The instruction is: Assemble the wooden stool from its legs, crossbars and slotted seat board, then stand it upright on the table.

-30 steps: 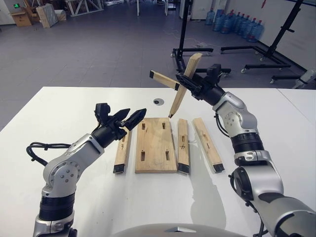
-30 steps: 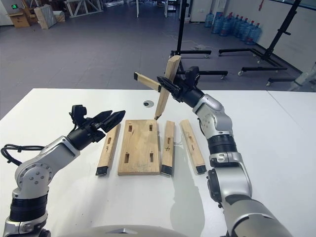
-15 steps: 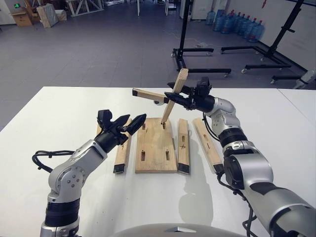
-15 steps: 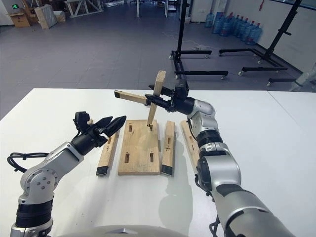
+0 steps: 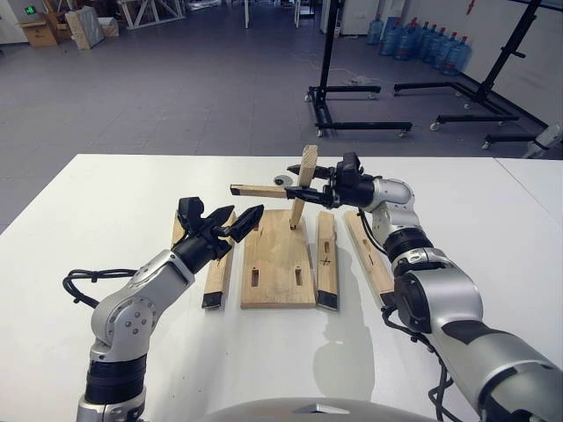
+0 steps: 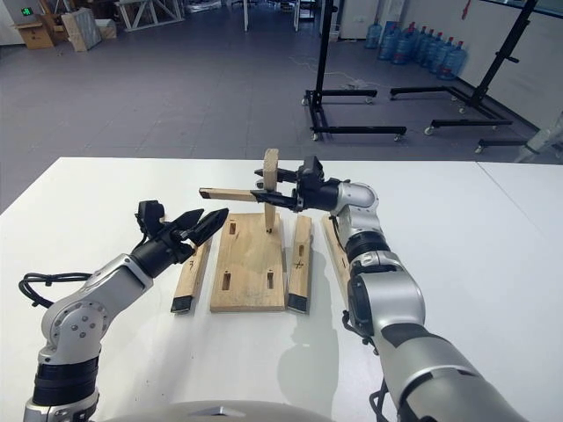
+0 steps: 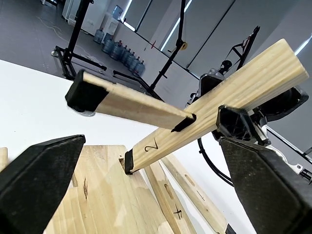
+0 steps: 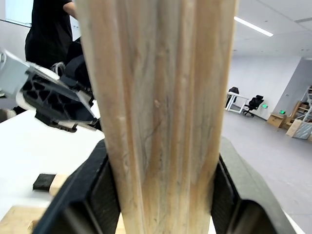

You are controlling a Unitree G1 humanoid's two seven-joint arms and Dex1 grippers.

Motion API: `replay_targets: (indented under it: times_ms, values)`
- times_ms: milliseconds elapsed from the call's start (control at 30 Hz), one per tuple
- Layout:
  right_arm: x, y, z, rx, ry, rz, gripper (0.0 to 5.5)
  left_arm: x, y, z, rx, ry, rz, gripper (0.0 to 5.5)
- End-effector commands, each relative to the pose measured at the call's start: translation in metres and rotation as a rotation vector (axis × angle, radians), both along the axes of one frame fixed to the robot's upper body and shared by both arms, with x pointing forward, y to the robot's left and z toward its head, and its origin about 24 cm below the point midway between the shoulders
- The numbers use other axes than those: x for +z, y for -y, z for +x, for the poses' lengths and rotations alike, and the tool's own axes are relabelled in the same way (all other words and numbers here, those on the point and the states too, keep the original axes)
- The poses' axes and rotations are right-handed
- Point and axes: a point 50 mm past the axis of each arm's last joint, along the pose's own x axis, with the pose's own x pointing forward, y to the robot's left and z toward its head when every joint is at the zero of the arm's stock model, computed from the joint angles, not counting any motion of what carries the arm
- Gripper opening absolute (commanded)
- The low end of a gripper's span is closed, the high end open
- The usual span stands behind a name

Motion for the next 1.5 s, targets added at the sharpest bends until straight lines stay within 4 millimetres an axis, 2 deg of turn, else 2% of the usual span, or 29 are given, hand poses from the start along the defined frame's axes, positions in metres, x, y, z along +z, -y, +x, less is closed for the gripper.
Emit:
replay_targets:
  times_ms: [33,300,500,667,867,1067,1367,1500]
  values:
    - [-0.003,-0.001,0.000,0.005,-0.006,-0.012,2.06,-0.002,0.001,-0.002,-0.005,-0.008,0.009,5.05]
    - [-0.011,-0.001,-0.001,0.012,-0.073,-0.011,2.06,-0.002,0.003,-0.001,-0.013,-0.004,0.009,5.05]
    - [-0.016,0.001,0.000,0.067,-0.197,-0.097,2.06,-0.002,0.005,-0.002,-0.013,-0.004,0.005,5.05]
    - [-0.022,0.008,0.002,0.041,-0.323,-0.173,2.06,-0.003,0.007,-0.002,-0.018,-0.003,0.001,5.05]
    - [-0.041,0.019,0.000,-0.022,-0.504,-0.253,2.06,-0.004,0.009,-0.002,-0.025,0.001,-0.001,5.05]
    - [-0.057,0.024,-0.003,-0.103,-0.600,-0.288,2.06,-0.004,0.010,-0.002,-0.025,0.001,-0.007,5.05]
    - [-0.068,0.018,-0.008,-0.099,-0.574,-0.366,2.06,-0.005,0.010,-0.003,-0.021,-0.007,-0.007,5.05]
    - [-0.072,0.016,-0.007,-0.137,-0.637,-0.382,2.06,-0.006,0.011,-0.003,-0.024,-0.009,-0.008,5.05]
